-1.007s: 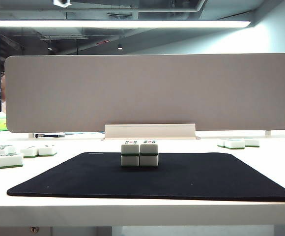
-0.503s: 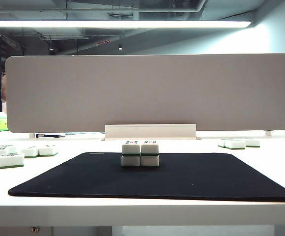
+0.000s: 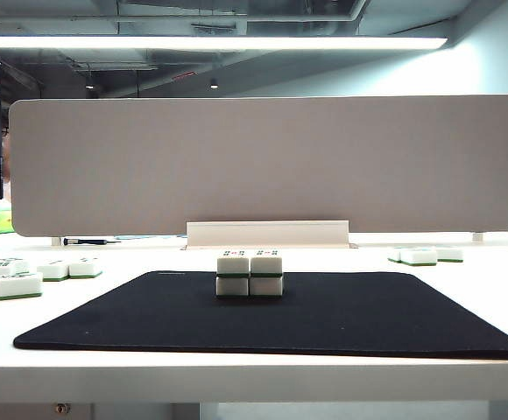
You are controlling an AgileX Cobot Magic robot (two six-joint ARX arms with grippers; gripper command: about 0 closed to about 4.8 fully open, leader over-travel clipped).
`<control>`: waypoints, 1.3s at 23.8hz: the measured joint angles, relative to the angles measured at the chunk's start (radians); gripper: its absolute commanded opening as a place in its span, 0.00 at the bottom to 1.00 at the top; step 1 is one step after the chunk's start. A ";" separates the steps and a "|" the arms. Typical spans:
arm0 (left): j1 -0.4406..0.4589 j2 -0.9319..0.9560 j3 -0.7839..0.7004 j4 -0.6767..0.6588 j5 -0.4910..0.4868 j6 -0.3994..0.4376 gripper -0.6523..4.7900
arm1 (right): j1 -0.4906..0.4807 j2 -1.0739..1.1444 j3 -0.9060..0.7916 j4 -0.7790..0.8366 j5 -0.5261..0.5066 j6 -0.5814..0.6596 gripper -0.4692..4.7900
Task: Arrange four mahjong tiles into a neat stack, creating two layers of paired tiles.
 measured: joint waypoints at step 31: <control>0.253 -0.748 -0.617 0.095 0.029 -0.151 0.11 | -0.001 0.000 0.000 0.000 0.000 0.000 0.09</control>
